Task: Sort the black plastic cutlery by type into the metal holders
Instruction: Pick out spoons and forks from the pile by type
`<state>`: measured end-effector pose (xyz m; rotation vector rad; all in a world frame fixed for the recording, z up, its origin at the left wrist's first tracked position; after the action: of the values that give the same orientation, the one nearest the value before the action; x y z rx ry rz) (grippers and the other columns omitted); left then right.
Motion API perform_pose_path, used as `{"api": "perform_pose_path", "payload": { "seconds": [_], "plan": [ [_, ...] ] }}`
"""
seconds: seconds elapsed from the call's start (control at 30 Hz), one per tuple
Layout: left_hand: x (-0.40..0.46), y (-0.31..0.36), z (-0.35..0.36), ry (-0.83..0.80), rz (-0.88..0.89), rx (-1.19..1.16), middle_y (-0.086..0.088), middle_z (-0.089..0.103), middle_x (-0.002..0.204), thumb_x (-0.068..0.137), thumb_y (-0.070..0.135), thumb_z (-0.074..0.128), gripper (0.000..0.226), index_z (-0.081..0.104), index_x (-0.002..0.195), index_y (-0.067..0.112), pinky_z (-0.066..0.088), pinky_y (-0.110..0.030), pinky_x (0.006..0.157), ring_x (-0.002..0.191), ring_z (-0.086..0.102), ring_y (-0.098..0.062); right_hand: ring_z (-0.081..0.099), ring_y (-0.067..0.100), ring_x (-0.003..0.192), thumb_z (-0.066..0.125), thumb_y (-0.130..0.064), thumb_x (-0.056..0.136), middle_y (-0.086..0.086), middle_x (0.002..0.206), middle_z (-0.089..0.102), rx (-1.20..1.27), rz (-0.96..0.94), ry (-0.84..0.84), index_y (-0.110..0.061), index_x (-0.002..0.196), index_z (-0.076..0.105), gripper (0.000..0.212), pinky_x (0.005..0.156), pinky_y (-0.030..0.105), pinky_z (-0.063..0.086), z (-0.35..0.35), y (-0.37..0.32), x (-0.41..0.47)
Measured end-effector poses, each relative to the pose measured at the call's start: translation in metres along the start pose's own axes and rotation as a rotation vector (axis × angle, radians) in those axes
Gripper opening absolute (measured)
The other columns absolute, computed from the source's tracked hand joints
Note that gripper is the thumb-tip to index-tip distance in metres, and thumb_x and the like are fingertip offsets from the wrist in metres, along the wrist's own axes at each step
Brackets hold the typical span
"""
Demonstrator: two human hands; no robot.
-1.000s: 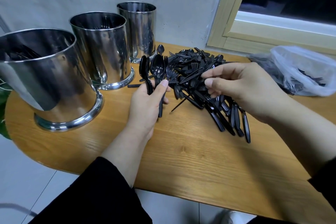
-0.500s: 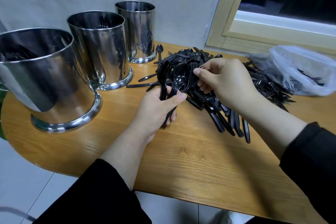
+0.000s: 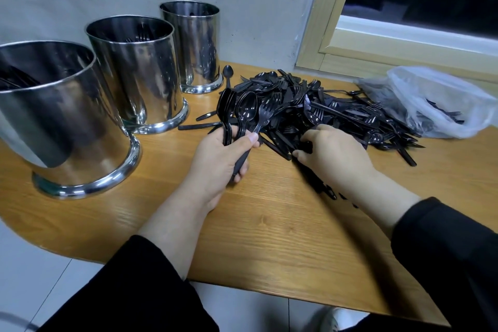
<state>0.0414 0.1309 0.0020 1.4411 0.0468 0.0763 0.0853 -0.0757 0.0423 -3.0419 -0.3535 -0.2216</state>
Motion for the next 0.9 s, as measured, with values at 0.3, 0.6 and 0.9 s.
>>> {"api": "perform_pose_path", "payload": {
  "seconds": [0.3,0.6,0.9],
  "plan": [
    [0.001,0.0,0.001,0.01,0.017,-0.001,0.0,0.06,0.065,0.098,0.028,0.069,0.024,0.068,0.101,0.004,0.04,-0.028,0.045,0.053,0.053,-0.015,0.063,0.022,0.066,0.06,-0.029,0.097,0.002,0.071,0.068,0.36,0.116,0.138,-0.015,0.088,0.074,0.022,0.063,0.031,0.048,-0.022,0.018,-0.005],
    [-0.005,0.001,0.013,-0.003,0.02,0.006,-0.015,0.063,0.076,0.098,0.027,0.069,0.017,0.07,0.097,0.011,0.049,-0.033,0.052,0.057,0.057,-0.02,0.054,0.014,0.056,0.066,-0.017,0.096,0.005,0.065,0.065,1.152,0.146,0.019,0.003,0.081,0.067,0.025,0.054,0.03,0.046,-0.044,-0.016,-0.02],
    [-0.006,0.0,0.017,-0.038,-0.005,-0.064,-0.007,0.072,0.08,0.096,0.025,0.072,0.016,0.067,0.104,0.012,0.057,-0.041,0.065,0.065,0.069,-0.025,0.062,0.017,0.058,0.068,-0.009,0.095,0.011,0.07,0.07,1.298,0.197,0.069,0.003,0.091,0.065,0.013,0.053,0.023,0.052,-0.032,-0.038,-0.005]
  ]
}}
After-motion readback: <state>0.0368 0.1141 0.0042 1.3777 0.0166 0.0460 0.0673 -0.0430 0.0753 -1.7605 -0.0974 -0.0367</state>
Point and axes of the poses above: each hand's wrist, its own x-axis towards the middle knuckle, its own z-axis out of the palm, y = z × x, the point moved 2 cm from there along x, towards the middle knuckle
